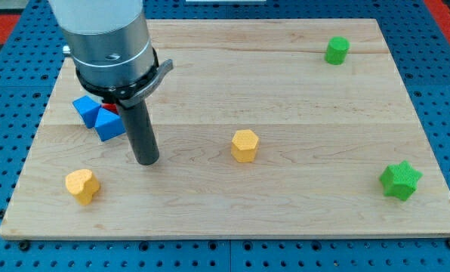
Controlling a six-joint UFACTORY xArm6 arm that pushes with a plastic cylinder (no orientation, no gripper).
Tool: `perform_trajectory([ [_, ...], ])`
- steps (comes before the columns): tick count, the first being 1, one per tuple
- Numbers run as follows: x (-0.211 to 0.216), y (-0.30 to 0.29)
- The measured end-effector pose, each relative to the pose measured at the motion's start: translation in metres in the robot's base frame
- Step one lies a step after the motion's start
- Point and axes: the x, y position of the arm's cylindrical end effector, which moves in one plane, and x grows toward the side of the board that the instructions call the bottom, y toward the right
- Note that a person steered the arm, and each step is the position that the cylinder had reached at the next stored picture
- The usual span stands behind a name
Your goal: Slightly touch the blue triangle
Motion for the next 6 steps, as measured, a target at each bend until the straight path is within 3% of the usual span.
perform_trajectory([
  [2, -0.040, -0.026],
  [6, -0.055, -0.032],
])
